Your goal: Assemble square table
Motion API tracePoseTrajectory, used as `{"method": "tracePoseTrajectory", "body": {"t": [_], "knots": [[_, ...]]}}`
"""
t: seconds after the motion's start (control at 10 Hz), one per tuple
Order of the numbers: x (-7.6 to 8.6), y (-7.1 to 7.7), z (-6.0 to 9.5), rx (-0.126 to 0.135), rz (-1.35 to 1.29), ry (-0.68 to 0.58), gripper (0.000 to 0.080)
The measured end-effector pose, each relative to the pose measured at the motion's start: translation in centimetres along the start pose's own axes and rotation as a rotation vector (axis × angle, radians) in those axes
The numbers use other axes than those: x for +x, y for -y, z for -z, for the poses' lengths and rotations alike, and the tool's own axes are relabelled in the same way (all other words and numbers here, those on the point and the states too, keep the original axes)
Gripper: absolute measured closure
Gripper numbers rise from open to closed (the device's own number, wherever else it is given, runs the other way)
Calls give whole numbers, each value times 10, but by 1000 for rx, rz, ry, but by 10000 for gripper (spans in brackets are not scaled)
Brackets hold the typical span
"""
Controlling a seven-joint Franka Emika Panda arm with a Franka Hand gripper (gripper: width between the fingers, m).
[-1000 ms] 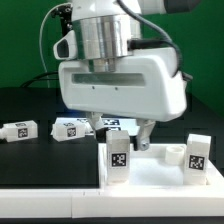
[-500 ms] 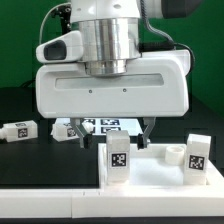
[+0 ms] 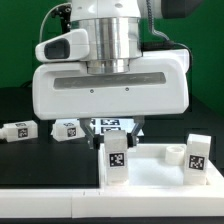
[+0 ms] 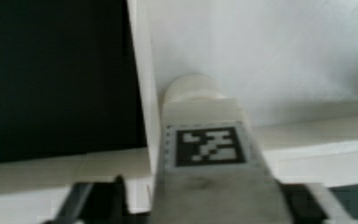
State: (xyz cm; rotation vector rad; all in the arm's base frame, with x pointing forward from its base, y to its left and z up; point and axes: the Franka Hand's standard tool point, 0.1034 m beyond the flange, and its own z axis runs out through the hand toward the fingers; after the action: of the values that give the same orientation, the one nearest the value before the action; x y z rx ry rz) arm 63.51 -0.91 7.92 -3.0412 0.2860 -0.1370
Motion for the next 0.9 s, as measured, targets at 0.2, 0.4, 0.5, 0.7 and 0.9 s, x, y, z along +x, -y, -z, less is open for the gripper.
{"method": "tracePoseTrajectory", "body": {"t": [0.2, 0.4, 0.5, 0.7, 0.9], "knots": [[0, 0, 0, 0, -137, 1, 515], [0, 1, -1, 0, -298, -2, 515], [-1, 3, -1, -4, -454, -4, 515], [-2, 4, -2, -3, -785, -3, 515], [-4, 9, -4, 25, -1173, -4, 515]]}}
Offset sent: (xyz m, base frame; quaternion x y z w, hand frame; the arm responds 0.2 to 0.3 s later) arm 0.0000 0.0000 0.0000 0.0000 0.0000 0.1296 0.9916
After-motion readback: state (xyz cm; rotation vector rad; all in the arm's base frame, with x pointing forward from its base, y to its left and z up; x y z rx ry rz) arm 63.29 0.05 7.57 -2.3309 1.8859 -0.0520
